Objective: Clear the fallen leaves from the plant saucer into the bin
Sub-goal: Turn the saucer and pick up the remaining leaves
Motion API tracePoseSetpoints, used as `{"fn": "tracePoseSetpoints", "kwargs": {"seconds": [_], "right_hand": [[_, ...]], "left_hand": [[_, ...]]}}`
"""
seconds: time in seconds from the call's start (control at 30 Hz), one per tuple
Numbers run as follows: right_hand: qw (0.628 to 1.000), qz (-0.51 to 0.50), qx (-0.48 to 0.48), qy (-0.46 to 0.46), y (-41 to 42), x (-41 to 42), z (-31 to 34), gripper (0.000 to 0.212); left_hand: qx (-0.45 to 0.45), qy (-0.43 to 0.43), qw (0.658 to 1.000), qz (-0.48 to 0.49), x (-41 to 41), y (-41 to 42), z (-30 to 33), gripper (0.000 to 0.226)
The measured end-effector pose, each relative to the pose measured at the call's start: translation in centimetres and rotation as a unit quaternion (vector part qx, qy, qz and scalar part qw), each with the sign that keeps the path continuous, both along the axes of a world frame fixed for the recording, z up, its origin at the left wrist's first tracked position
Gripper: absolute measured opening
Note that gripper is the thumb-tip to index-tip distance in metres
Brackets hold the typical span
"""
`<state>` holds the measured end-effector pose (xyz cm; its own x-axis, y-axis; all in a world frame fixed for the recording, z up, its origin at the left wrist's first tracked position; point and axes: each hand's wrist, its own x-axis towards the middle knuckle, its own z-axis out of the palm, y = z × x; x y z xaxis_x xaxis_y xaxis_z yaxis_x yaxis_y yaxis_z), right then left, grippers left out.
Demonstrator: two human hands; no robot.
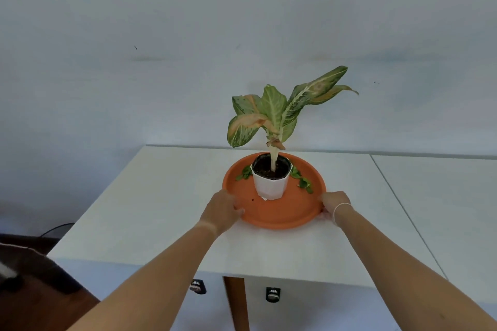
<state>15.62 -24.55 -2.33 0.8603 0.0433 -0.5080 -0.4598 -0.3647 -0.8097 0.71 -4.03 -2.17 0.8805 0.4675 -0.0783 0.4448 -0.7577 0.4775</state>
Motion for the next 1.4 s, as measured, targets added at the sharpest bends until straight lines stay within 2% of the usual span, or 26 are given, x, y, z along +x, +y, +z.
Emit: {"fn": "tracePoseSetpoints", "kwargs": {"seconds": [0.27,0.43,0.53,0.57,0.7,0.77,0.83,0.97,1.1,1.23,1.4], "right_hand": [[0.989,-0.092,0.109,0.035,0.7,-3.1,-0.8,0.020],[0.980,-0.132,0.144,0.046,1.5,-5.4,-0.9,0.016],[0.970,-0.154,0.176,0.060,2.4,-6.7,-1.3,0.020],[0.967,-0.162,0.186,0.065,2.8,-7.2,-1.4,0.021],[0.957,-0.169,0.220,0.081,4.4,-9.0,-1.3,0.016],[0.954,-0.158,0.238,0.087,4.9,-9.7,-1.2,0.014],[0.954,-0.137,0.250,0.091,5.1,-10.1,-1.1,0.014],[0.970,-0.100,0.210,0.074,4.2,-9.4,-1.2,0.013],[0.979,-0.094,0.172,0.057,2.4,-8.1,-0.7,0.010],[0.986,-0.082,0.137,0.043,0.5,-6.8,-0.5,0.019],[0.994,-0.032,0.101,0.026,-0.4,-6.2,-0.2,0.010]], "left_hand": [[-0.040,-0.036,0.998,0.015,1.3,1.2,-0.9,0.025],[-0.085,-0.048,0.994,0.049,1.7,0.5,-1.0,0.035],[-0.123,-0.062,0.987,0.080,1.9,0.3,-1.4,0.028],[-0.141,-0.065,0.983,0.094,2.0,0.3,-1.5,0.030],[-0.217,-0.086,0.959,0.160,1.9,0.0,-1.5,0.063],[-0.236,-0.081,0.948,0.200,1.7,-0.2,-1.5,0.068],[-0.242,-0.073,0.942,0.222,1.6,-0.1,-1.5,0.061],[-0.250,-0.062,0.943,0.210,1.6,0.6,-1.7,0.048],[-0.247,-0.070,0.948,0.188,1.4,1.6,-1.6,0.045],[-0.269,-0.075,0.948,0.154,1.1,2.7,-1.6,0.048],[-0.297,-0.076,0.943,0.132,0.9,3.3,-1.4,0.045]]}}
